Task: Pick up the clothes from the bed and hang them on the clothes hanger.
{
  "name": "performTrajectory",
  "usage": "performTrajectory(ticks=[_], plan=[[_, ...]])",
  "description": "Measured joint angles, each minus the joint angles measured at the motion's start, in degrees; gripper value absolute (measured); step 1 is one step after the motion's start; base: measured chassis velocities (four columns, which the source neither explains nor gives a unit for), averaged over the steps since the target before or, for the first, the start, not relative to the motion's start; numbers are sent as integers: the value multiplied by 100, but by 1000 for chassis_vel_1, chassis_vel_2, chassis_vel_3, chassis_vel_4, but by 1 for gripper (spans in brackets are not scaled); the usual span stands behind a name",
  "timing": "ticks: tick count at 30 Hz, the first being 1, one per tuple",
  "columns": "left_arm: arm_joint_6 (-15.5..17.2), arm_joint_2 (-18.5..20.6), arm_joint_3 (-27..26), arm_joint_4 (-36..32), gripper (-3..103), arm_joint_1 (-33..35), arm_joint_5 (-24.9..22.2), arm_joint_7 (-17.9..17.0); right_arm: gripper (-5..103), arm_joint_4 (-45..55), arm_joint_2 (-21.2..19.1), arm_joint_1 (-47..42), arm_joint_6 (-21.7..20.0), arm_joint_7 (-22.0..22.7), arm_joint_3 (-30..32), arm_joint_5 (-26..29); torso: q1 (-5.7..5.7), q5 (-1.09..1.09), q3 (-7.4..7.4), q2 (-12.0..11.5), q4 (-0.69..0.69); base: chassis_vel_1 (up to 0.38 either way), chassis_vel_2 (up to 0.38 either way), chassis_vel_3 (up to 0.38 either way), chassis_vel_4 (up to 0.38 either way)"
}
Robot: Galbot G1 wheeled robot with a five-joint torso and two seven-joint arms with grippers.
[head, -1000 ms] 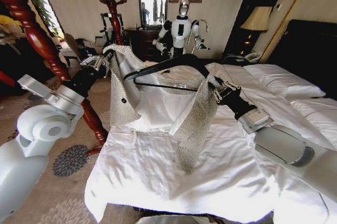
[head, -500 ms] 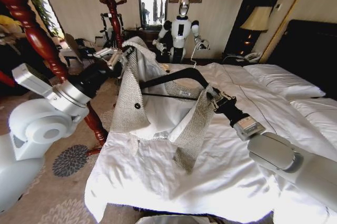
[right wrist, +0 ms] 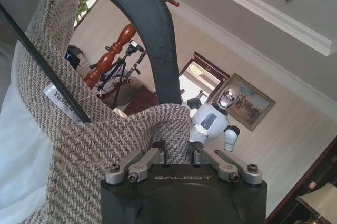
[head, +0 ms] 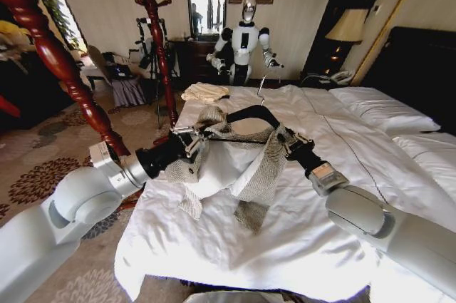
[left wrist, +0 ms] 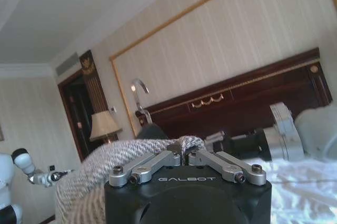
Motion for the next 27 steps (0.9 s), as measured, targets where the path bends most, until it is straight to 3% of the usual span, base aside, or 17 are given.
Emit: performTrajectory(ticks=[7,11,16,20,27], plan=[[-61,170,74,-20,1,233,354,133,19,194,105,61,77,7,411,400,0,-1,0,0,0,0,0,0,0],[-61,172,37,-2,1,101,210,-113,19,206,38,-49,47,56,541,381,0,-1,0,0,0,0,0,0,0],[-65,208,-188,-29,1,-81,-180,-350,19,118,-27,-168,-251,249,535,153,0,1,0,0,-1,0,0,0,0],[-52,204,-351,-94,1,-186,-709,-755,19,28,-81,-166,-550,422,330,-31,0,0,0,0,0,0,0,0,0],[-39,127,-470,-107,1,-422,-1432,-1123,19,-27,-76,-202,-725,485,65,-390,0,-2,0,0,0,0,0,0,0]])
